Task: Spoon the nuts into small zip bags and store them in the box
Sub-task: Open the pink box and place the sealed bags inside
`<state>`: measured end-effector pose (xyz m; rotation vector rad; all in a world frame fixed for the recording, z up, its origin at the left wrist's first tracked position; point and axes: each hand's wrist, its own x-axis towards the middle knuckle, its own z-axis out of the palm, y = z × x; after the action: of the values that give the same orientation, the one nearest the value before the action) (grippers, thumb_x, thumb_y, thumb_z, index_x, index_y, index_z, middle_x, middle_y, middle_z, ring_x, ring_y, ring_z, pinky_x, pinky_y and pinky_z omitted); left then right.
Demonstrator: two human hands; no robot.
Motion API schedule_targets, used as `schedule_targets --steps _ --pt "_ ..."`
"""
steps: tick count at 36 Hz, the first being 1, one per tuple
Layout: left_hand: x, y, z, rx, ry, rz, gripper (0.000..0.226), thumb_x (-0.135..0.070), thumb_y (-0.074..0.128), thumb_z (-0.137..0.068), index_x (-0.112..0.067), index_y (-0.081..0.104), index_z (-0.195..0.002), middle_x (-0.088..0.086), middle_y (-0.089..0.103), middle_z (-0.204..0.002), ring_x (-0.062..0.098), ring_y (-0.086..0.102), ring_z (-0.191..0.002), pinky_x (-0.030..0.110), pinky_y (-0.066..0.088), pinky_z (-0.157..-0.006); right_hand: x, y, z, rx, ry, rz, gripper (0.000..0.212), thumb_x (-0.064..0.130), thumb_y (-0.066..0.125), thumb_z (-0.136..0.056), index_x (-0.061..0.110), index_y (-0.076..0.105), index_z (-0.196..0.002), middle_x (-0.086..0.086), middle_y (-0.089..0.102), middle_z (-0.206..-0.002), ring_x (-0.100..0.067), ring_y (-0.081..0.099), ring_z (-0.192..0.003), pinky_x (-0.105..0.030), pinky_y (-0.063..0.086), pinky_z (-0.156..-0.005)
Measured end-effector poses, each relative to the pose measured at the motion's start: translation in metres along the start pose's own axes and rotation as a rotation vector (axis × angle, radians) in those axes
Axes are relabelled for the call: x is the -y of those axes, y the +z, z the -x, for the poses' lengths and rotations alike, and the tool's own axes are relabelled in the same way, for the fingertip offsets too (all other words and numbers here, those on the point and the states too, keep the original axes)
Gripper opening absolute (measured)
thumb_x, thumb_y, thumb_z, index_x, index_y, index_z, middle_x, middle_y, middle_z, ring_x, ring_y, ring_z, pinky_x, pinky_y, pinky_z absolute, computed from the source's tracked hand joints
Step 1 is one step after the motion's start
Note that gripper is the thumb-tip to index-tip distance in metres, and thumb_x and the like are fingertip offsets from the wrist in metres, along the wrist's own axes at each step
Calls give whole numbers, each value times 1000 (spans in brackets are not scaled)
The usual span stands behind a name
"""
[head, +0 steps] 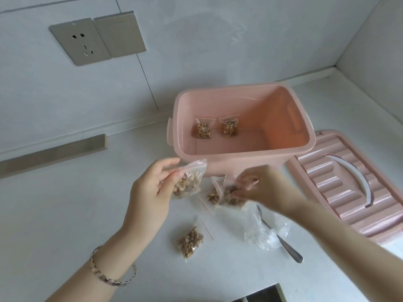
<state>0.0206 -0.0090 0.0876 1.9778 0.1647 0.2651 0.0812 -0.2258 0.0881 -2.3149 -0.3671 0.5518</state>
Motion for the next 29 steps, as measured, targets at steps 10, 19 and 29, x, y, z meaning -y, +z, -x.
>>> schedule_targets --steps 10,19,29 --pt "-38 28 -115 63 138 -77 31 -7 58 -88 -35 60 -74 -15 63 -71 13 64 -68 25 50 -69 0 -90 -93 -368 -97 122 14 18 70 -80 9 70 -91 2 60 -80 -14 53 -76 -14 32 -56" --pt "50 106 -212 220 -350 -261 37 3 48 -90 -21 52 -61 -4 53 -69 20 55 -71 47 55 -78 -64 -52 -210 -65 164 206 14 16 62 -85 10 69 -96 -11 69 -99 -16 57 -79 -20 37 -66" --pt "104 128 -236 262 -487 -333 27 3 49 -89 -16 59 -73 5 60 -82 22 52 -78 34 50 -74 -83 -28 -247 49 162 171 22 14 62 -86 13 67 -107 -8 65 -113 -22 60 -100 -18 37 -74"
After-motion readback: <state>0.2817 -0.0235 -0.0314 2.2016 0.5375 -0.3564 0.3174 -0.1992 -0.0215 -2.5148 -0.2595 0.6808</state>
